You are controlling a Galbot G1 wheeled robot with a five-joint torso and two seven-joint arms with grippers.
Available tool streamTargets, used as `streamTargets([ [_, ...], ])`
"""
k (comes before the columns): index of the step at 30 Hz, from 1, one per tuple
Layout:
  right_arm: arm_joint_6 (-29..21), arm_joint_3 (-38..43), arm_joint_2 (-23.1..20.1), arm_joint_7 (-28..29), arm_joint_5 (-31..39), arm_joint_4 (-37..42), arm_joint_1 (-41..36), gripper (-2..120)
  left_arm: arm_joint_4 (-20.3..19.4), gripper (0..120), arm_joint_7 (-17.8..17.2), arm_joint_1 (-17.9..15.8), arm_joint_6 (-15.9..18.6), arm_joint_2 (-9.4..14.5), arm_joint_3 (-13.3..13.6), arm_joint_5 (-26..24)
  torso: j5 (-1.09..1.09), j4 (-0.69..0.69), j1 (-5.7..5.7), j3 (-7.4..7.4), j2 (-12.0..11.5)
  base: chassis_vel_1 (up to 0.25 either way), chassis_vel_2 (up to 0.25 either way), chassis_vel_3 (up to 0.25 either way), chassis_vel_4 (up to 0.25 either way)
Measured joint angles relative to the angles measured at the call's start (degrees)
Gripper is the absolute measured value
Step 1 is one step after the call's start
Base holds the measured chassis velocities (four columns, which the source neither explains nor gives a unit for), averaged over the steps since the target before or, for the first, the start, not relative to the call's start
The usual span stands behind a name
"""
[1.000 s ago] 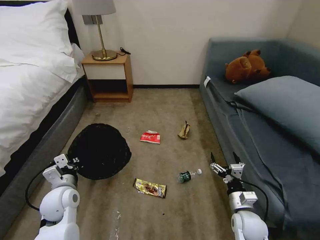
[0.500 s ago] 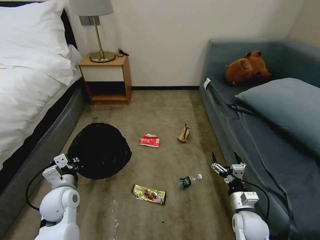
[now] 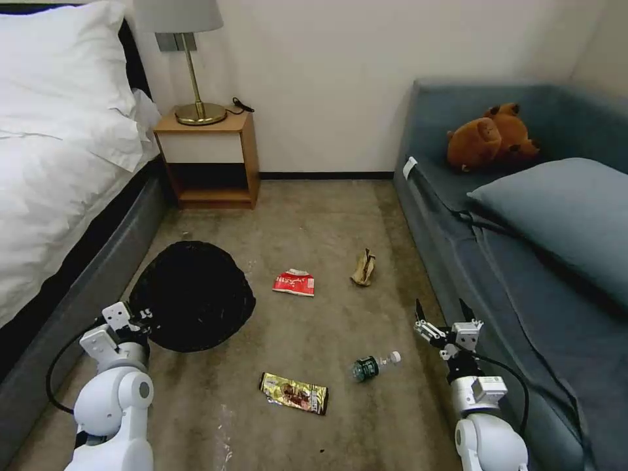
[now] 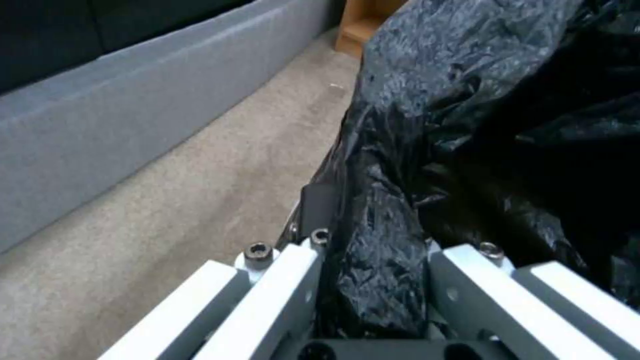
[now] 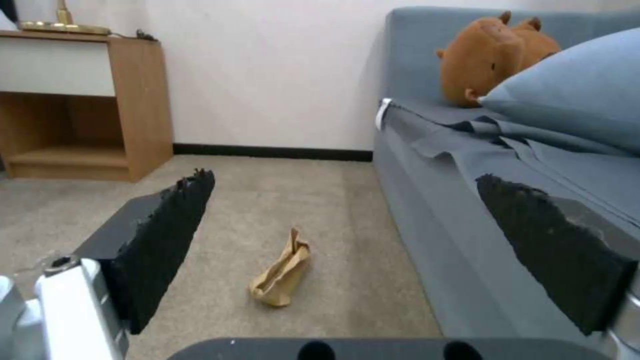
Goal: Pick up the trash bin, then pick up the garbage on the floor and place it into the trash bin.
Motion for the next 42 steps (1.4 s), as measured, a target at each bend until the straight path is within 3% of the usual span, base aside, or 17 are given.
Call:
streamTargets([
  [14, 1.85, -0.06, 0.0, -0.01, -0.21, -0.85, 0.44, 100, -0.03, 2, -0.08, -1.45, 0.12, 0.0, 0.4, 0.27, 0.0, -0.01, 0.0, 0.0, 0.0, -0.063, 0.059, 0.055, -0.058],
  [17, 5.34, 0.22, -0.01, -1.53, -1.48, -1.66, 0.75, 100, 0.23, 2, -0.11, -1.48, 0.11, -0.05, 0.42, 0.55, 0.0, -0.01, 0.0, 0.0, 0.0, -0.02, 0.015, 0.017, -0.011],
  [19, 11.38, 0.16, -0.01, -1.75, -3.07, -3.38, 1.61, 100, 0.38, 2, -0.09, -1.4, 0.08, -0.07, 0.42, 0.7, 0.01, 0.0, 0.0, 0.0, 0.0, 0.0, 0.0, 0.0, 0.0],
  [21, 11.38, 0.16, -0.01, -1.75, -3.07, -3.38, 1.61, 100, 0.38, 2, -0.09, -1.4, 0.08, -0.07, 0.42, 0.7, 0.01, 0.0, 0.0, 0.0, 0.0, 0.0, 0.0, 0.0, 0.0],
  [23, 16.02, -0.22, -0.01, -1.57, -3.73, -4.41, 2.49, 100, 0.39, 2, -0.09, -1.26, 0.07, -0.09, 0.37, 0.76, 0.0, 0.0, 0.0, 0.0, 0.0, 0.0, 0.0, 0.0, 0.0],
  [29, 17.56, -1.19, -1.22, -0.54, -6.85, -4.39, 3.34, 100, -0.05, 2, -0.07, -1.15, 0.06, -0.14, 0.37, 0.9, 0.0, 0.0, 0.0, 0.0, 0.0, 0.0, 0.0, 0.0, 0.0],
  [36, 17.18, -3.44, -7.37, -6.73, -5.23, -5.24, 5.62, 100, -1.75, 2, 0.57, -0.37, 0.03, -0.34, 0.7, 2.41, 0.01, -0.01, 0.0, 0.0, 0.0, 0.0, 0.0, 0.0, 0.0],
  [37, 15.13, -5.63, -10.55, -8.99, -4.05, -5.42, 6.21, 100, -2.66, 2, 0.57, 0.16, -0.01, -0.42, 0.9, 2.7, 0.0, 0.0, 0.0, 0.0, 0.0, 0.0, 0.0, 0.0, 0.0],
  [42, 10.91, -10.6, -15.75, -13.12, -0.76, -7.52, 8.65, 100, -5.05, 2, 0.48, 0.68, 0.07, -0.7, 1.15, 3.08, 0.02, 0.0, 0.0, 0.0, 0.0, 0.0, 0.0, 0.0, 0.0],
])
